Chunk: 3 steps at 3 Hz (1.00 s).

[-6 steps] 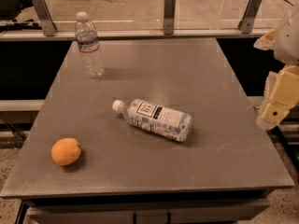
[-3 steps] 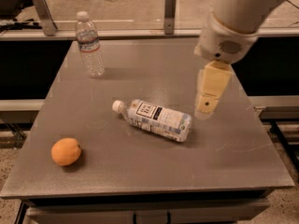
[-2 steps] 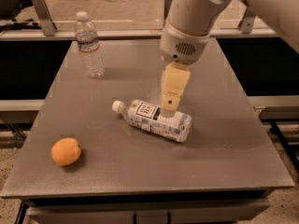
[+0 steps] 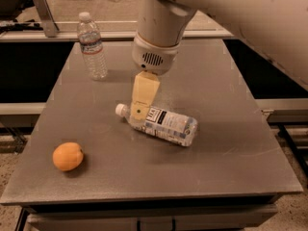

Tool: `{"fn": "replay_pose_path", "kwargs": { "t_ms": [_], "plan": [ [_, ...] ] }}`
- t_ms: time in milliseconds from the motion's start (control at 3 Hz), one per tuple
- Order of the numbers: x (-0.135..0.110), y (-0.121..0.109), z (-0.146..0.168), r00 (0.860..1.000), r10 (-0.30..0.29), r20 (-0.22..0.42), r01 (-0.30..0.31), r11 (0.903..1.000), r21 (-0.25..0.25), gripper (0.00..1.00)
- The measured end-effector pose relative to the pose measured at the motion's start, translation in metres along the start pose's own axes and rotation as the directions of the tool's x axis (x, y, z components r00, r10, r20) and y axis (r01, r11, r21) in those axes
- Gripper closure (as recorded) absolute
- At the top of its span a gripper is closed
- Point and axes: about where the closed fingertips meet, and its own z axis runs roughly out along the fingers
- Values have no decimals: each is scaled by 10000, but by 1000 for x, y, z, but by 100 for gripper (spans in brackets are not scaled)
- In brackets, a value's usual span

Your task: Place blue plastic bottle upright

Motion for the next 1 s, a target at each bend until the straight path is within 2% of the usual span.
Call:
{"fn": "replay_pose_path", "kwargs": {
  "t_ms": [333,1000],
  "plan": [
    [-6,-4,5,9998,1,205,-4,9999,157,0],
    [-14,4,37,9981,-322,-529,313,9994,-174,0]
  ]
}}
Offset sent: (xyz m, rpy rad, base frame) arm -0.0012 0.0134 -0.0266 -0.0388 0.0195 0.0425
